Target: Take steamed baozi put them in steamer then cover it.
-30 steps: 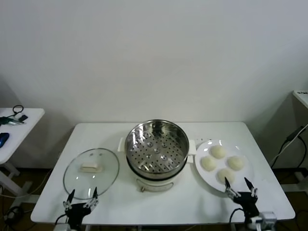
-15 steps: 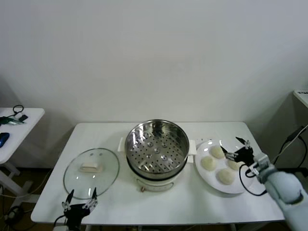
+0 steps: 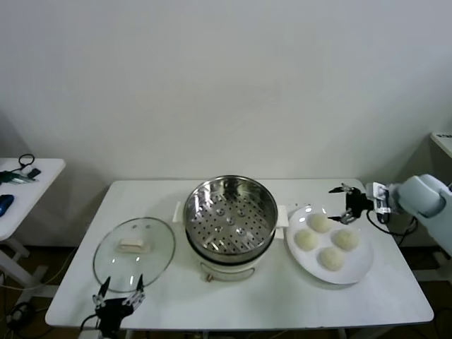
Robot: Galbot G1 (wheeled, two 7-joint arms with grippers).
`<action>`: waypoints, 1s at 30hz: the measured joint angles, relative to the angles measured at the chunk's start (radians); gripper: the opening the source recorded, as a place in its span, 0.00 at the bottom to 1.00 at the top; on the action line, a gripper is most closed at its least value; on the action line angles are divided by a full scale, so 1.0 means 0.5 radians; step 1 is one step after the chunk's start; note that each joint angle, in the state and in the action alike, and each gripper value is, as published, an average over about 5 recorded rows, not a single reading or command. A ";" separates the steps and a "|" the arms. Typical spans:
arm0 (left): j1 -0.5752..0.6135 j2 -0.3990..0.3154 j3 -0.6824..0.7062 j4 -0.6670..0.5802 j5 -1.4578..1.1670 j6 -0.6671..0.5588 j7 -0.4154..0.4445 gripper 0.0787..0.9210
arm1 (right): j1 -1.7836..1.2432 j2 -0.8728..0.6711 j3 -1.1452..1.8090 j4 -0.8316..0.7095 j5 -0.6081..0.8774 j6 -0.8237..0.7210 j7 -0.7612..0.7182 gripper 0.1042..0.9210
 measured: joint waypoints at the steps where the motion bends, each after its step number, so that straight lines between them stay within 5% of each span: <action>1: 0.000 0.000 0.000 0.000 0.000 -0.001 0.000 0.88 | 0.065 0.026 -0.087 -0.045 0.010 -0.005 -0.027 0.88; 30: 0.043 -0.045 -0.021 0.003 0.015 -0.049 -0.012 0.88 | 0.174 0.745 -0.453 -0.965 -0.187 -0.091 -0.107 0.88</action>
